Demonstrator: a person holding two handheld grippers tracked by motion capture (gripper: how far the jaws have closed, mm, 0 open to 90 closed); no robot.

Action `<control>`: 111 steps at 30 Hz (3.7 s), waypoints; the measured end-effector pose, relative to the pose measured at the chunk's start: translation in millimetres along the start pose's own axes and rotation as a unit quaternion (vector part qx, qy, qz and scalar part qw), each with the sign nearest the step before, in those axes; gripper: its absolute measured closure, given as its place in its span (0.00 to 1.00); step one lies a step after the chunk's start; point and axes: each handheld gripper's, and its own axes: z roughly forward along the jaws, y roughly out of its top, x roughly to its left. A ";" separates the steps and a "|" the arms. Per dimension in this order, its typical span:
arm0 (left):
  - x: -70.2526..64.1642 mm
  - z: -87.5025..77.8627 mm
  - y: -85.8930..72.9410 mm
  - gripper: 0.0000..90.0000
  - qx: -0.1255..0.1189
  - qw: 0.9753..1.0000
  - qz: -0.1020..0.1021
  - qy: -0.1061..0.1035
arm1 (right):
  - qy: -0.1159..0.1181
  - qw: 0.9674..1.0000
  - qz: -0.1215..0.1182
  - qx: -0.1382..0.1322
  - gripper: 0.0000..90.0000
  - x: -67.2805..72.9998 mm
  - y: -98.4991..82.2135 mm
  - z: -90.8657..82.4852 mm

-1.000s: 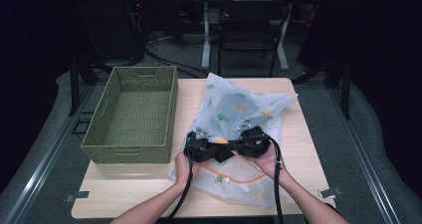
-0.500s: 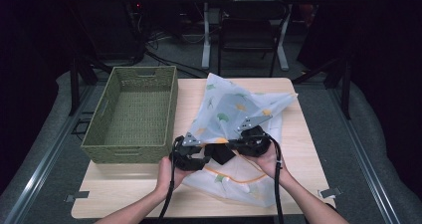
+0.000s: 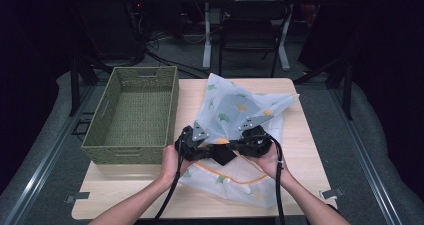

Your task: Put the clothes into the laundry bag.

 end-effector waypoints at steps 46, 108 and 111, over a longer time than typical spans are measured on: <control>-15.3 2.7 -48.7 0.99 0.087 0.985 0.085 -0.126 | 0.054 0.981 -0.034 0.182 0.95 13.5 -48.0 52.4; 3.5 -95.5 -57.0 0.17 0.076 0.990 -0.010 -0.115 | -0.022 0.992 -0.038 0.121 0.05 4.2 -38.2 -20.4; 12.3 -111.9 -65.0 0.16 0.072 0.993 -0.023 -0.096 | -0.034 0.993 -0.036 0.111 0.03 5.6 -42.4 -30.2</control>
